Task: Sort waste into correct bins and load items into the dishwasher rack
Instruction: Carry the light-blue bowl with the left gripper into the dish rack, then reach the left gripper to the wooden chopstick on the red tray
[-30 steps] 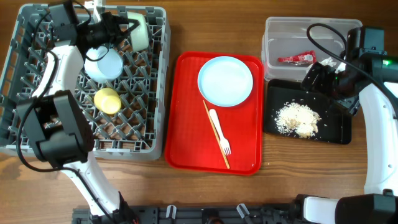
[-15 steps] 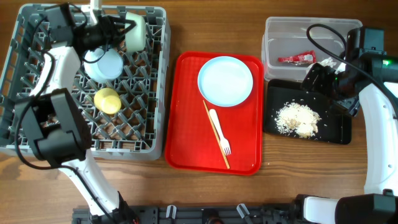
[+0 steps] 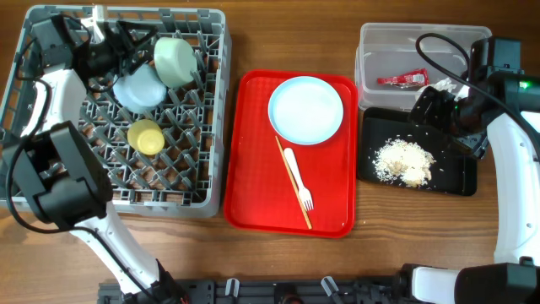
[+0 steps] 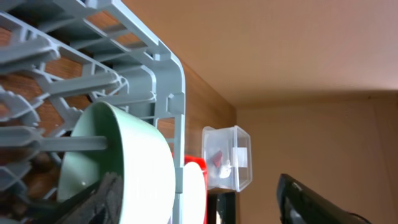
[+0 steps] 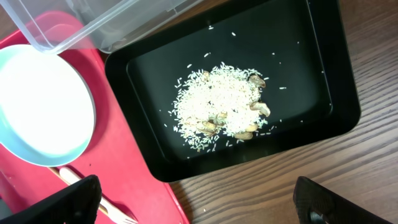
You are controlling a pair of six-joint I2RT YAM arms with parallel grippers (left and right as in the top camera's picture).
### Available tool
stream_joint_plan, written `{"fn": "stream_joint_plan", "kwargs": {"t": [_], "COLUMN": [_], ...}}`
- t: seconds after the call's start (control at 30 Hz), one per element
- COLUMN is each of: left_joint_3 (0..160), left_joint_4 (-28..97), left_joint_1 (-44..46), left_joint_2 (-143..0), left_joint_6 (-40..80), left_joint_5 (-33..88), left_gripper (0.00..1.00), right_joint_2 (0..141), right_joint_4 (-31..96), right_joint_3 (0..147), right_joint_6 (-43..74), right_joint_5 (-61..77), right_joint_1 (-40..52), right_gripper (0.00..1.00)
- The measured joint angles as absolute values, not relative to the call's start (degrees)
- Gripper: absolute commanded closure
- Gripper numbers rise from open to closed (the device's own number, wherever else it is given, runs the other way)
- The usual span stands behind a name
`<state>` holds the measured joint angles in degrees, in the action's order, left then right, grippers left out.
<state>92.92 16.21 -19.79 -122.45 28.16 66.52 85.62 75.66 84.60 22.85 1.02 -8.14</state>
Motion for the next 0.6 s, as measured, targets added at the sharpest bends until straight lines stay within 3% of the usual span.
{"fn": "stream_joint_plan", "kwargs": {"t": [0.43, 0.6], "left_joint_3": [92.9, 92.97], "left_joint_4": [15.53, 22.81], "left_joint_1": [-23.33, -21.1], "left_joint_2": [-113.23, -105.19], "left_joint_6": [28.18, 27.64], "left_joint_5": [64.86, 61.95], "left_gripper": [0.0, 0.0], "right_joint_2": [85.62, 85.62], "right_joint_4": [75.68, 75.68], "right_joint_3": [84.58, 84.6], "right_joint_6": [22.85, 22.85], "right_joint_5": [1.02, 1.02], "right_joint_1": [-8.14, -8.14], "right_gripper": [0.0, 0.0]}}
